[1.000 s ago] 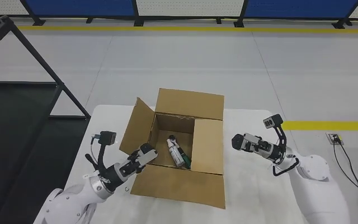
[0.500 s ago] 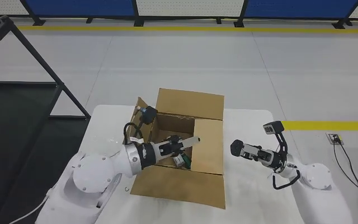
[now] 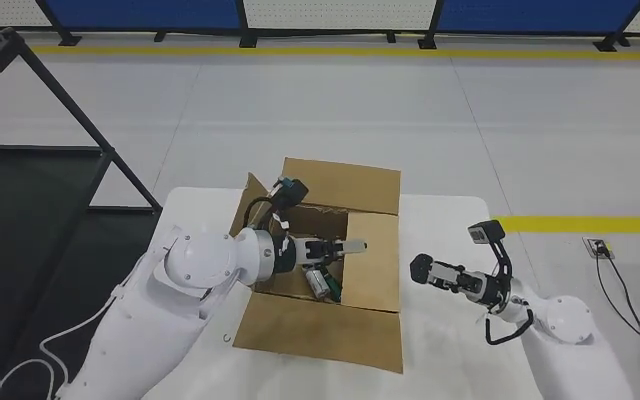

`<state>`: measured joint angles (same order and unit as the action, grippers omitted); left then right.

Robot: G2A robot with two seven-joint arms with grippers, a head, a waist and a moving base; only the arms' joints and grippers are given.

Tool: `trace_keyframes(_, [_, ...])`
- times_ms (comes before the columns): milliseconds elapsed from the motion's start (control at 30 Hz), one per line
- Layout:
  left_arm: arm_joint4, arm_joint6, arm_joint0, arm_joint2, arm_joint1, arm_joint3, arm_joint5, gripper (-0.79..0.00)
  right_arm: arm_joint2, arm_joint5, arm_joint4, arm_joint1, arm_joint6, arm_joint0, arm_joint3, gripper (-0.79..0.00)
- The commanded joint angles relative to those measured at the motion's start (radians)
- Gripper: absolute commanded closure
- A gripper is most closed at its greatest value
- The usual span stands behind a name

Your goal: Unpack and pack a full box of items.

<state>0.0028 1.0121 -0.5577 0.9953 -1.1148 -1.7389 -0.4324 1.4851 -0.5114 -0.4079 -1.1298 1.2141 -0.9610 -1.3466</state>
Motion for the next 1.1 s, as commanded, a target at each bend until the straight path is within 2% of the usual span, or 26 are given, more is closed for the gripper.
trace_keyframes(0, [0.002,-0.002,-0.006,-0.004,0.000,0.005,0.002,-0.785,0.000,0.000,0.000,0.000,0.000,0.000,0.000,-0.785])
trace_keyframes(100, [0.027,-0.001,-0.018,-0.041,-0.003,0.037,0.038,-0.785,-0.003,0.008,0.008,0.000,-0.025,-0.010,-0.015,-0.785])
trace_keyframes(367, [0.044,0.001,0.024,-0.110,-0.021,0.138,0.078,-0.785,-0.012,0.011,0.029,0.007,-0.065,-0.041,-0.040,-0.785])
trace_keyframes(767, [0.074,-0.049,0.011,-0.127,-0.029,0.251,0.076,-0.785,-0.004,0.006,0.018,0.019,-0.076,-0.069,-0.067,-0.785])
trace_keyframes(1067, [-0.006,-0.149,-0.020,-0.112,-0.044,0.283,0.105,-0.785,-0.021,0.009,0.017,0.025,-0.085,-0.060,-0.069,-0.785])
